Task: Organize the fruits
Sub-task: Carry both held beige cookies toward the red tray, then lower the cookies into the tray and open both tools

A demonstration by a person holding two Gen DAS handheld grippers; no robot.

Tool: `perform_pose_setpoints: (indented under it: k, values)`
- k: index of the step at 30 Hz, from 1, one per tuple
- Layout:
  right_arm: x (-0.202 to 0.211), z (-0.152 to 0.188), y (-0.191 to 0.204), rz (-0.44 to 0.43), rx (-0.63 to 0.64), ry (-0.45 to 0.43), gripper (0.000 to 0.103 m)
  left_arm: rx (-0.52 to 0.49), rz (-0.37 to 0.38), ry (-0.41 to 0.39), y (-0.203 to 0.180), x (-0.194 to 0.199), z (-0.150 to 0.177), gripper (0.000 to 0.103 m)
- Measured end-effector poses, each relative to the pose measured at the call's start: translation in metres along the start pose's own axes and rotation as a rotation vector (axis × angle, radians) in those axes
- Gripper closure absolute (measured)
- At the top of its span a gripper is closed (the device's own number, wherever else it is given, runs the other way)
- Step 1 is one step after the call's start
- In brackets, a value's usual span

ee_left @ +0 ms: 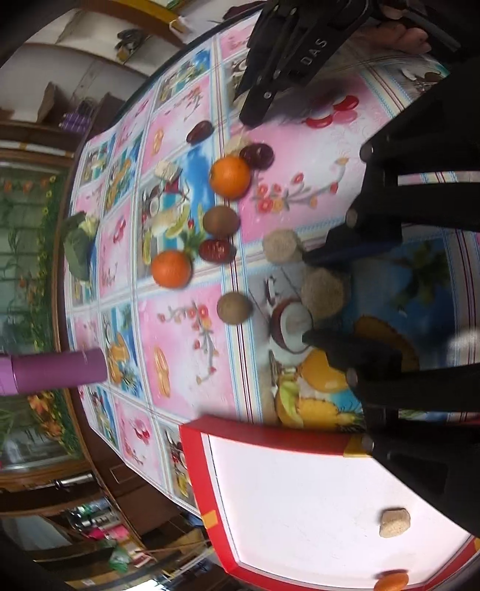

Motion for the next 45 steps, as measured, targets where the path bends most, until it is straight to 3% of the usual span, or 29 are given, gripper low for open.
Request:
perform_pose_setpoints:
  k: [9,14,16,23,30,37,45]
  values:
    - [0.002,-0.003,-0.006,-0.019,-0.054,-0.019,0.076,0.028,-0.008,-0.072,0.011,0.033,-0.001,0.076]
    - [0.012,-0.008,-0.003,-0.018,-0.084,-0.064,0.076,0.081,-0.061,-0.168,0.041,0.076,0.001,0.076]
    - [0.018,-0.006,0.01,-0.057,-0.087,-0.065,0.076,0.114,-0.103,-0.19,0.062,0.09,0.007,0.076]
    - [0.034,0.007,0.112,-0.21,0.066,-0.056,0.076,0.236,-0.24,-0.191,0.138,0.109,0.043,0.076]
    - [0.037,0.027,0.219,-0.349,0.213,0.005,0.076,0.318,-0.311,-0.149,0.187,0.11,0.08,0.076]
    - [0.011,0.056,0.281,-0.349,0.309,0.104,0.075,0.316,-0.308,-0.101,0.194,0.097,0.099,0.076]
    - [-0.011,0.052,0.297,-0.311,0.293,0.11,0.075,0.303,-0.337,-0.047,0.205,0.084,0.11,0.076]
Point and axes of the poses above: each gripper's, at about its wrist camera, not at the fingertips, and x roughly against the way its jaws point, y to its left, z to its underside, the point moved 8 cm from there along -x, roughly the way its jaws point, and after that the axes turned 13 degrees about -x, right-handed, at the moved point
